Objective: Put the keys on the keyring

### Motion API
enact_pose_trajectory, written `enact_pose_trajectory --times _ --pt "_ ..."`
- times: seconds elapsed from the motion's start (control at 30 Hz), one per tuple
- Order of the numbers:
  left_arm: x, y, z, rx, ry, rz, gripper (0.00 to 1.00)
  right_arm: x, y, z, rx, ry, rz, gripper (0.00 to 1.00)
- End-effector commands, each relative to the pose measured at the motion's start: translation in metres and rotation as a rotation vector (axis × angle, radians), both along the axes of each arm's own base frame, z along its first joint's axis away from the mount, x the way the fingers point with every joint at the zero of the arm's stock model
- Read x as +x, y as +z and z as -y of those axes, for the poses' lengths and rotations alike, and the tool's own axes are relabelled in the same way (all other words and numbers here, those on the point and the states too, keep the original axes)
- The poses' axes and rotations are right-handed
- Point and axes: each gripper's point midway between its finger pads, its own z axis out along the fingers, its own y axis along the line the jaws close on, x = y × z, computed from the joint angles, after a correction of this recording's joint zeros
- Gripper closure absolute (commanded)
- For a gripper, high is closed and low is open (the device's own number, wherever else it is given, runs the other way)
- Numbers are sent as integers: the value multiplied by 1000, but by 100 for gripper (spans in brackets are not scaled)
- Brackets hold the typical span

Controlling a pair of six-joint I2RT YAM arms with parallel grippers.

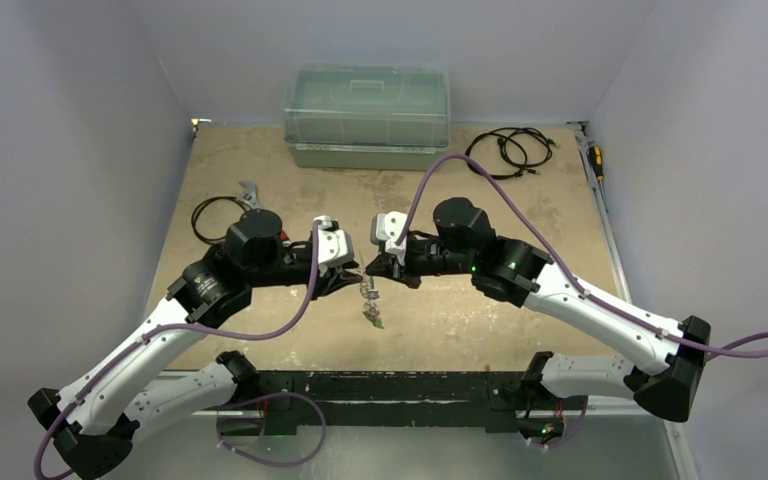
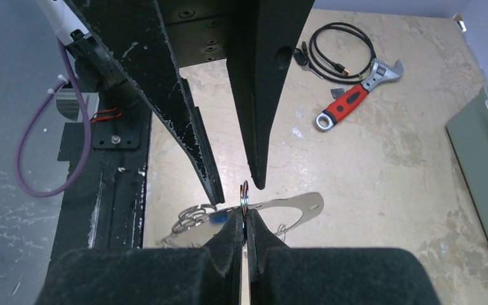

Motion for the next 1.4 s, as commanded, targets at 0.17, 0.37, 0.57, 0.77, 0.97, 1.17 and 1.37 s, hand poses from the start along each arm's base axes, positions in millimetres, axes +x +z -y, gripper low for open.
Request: enact_pose_trajectory --times 0.17,0.37,0.57,0.77,0.97,1.17,1.37 --pt "4 31 7 -70 -21 92 79 -4 34 -7 75 44 53 100" --pt "4 24 11 -54 -42 74 80 -8 38 -6 88 62 59 100" --pt "2 19 18 -63 -79 73 93 -11 41 -4 100 69 66 100" --pt "-5 19 20 -91 -126 128 100 -18 51 -1 141 93 85 100" --pt "-13 49 24 -316 -116 176 100 -24 74 9 257 61 107 58" --pt "-21 82 16 -559 -67 186 100 -19 89 20 349 -10 150 48" --pt "-32 93 6 -661 -72 219 100 -16 87 19 349 -17 148 62"
